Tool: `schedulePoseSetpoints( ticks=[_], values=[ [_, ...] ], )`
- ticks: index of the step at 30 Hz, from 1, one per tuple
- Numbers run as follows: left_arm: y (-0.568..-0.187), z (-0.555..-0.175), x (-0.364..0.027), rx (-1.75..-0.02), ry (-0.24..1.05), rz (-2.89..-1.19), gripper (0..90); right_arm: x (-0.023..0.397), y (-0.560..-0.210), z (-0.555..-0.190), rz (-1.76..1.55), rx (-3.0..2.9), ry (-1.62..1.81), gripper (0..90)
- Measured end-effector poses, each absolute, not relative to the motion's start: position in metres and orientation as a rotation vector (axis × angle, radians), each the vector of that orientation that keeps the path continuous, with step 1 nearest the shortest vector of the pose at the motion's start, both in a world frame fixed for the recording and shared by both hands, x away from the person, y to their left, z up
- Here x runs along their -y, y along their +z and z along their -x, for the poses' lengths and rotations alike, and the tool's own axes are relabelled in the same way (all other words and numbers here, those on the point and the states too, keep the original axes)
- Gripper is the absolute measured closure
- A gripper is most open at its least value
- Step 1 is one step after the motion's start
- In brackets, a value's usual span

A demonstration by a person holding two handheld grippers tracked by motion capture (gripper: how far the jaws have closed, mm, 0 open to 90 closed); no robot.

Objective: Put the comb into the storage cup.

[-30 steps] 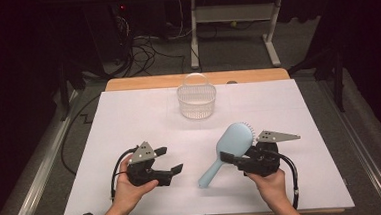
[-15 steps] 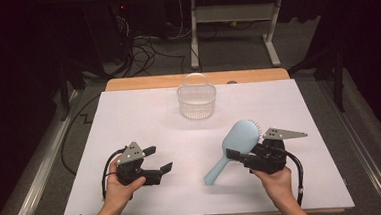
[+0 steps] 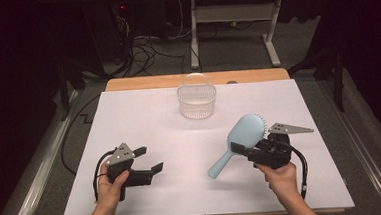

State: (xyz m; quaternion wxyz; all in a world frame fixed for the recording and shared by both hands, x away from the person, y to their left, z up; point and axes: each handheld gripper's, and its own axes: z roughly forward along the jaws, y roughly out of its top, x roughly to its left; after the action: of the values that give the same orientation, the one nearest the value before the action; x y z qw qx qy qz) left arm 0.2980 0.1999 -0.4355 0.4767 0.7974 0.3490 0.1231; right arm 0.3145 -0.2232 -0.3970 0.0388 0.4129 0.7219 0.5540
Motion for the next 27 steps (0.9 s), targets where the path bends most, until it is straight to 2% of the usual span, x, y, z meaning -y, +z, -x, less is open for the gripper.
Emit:
schedulePoseSetpoints(
  ticks=[13, 27],
  values=[
    [-0.441, -0.299, -0.225, -0.947, 0.410, -1.915, 17.3, 0.235, -0.389, -0.318, -1.272, -2.175, 1.655, 53.8],
    [-0.449, -0.298, -0.234, -1.009, 0.496, -1.855, 17.1, 0.240, -0.375, -0.326, -1.253, -2.170, 1.587, 53.6]
  ],
)
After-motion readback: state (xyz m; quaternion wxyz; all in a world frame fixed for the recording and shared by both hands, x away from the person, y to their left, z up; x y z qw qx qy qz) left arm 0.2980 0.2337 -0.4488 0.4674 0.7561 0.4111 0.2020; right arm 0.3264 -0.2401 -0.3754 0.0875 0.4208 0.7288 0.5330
